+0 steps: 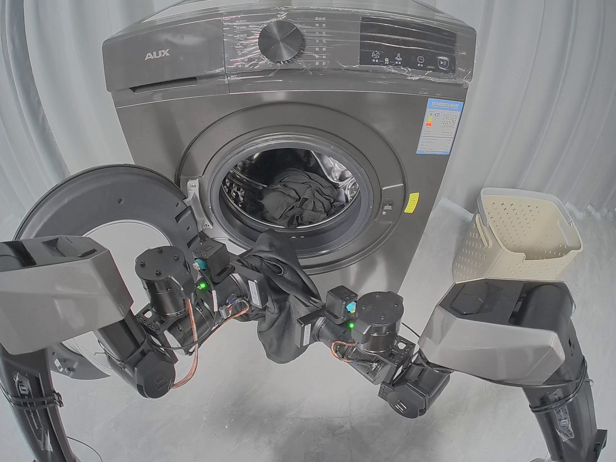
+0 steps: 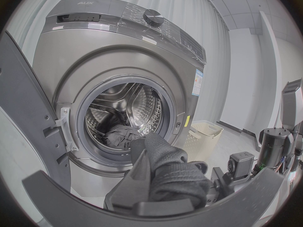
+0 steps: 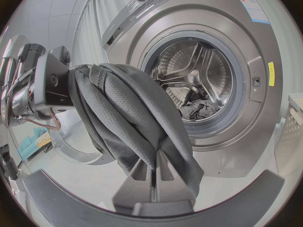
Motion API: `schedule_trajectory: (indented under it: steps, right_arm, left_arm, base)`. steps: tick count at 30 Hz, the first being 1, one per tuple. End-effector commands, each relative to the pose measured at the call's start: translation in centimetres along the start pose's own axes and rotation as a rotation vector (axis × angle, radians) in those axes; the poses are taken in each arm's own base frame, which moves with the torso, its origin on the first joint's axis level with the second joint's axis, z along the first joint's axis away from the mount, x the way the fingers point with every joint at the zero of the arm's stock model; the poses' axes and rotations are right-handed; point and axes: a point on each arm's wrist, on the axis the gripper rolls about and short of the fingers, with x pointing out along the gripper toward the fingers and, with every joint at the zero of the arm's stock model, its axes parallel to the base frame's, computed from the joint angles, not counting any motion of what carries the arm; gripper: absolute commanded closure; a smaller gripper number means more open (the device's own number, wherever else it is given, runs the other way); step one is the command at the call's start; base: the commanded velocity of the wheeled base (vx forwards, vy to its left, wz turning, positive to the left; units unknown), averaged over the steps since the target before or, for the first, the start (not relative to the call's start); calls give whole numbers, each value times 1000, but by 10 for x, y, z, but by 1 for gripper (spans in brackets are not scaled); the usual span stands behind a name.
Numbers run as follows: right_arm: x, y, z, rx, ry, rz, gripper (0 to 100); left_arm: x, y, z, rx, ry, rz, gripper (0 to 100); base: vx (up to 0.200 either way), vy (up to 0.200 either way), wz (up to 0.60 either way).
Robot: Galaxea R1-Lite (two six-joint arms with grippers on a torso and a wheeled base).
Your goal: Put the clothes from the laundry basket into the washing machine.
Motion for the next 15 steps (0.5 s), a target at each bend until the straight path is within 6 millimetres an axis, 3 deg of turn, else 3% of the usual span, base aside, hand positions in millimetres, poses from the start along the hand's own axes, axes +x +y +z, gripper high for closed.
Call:
schedule_trajectory:
  steps: [1,2,7,15]
  right_arm:
    - [-10,-1,9,1,-11,2,100]
    - [-22,0,23,6,-24,10,100]
    - [-58,-11,57,6,-28,-5,100]
    - [-64,-30,72,8,-57,-61,100]
  left_arm:
    - [0,4,-3,1,7,8,100]
    - [0,7,-4,3,10,14,100]
    - [1,13,-8,6,21,29,100]
    - [-1,10,-16,5,51,14,100]
  base:
    - [0,0,0]
    - [0,0,0]
    - [0,0,0]
    - [0,0,0]
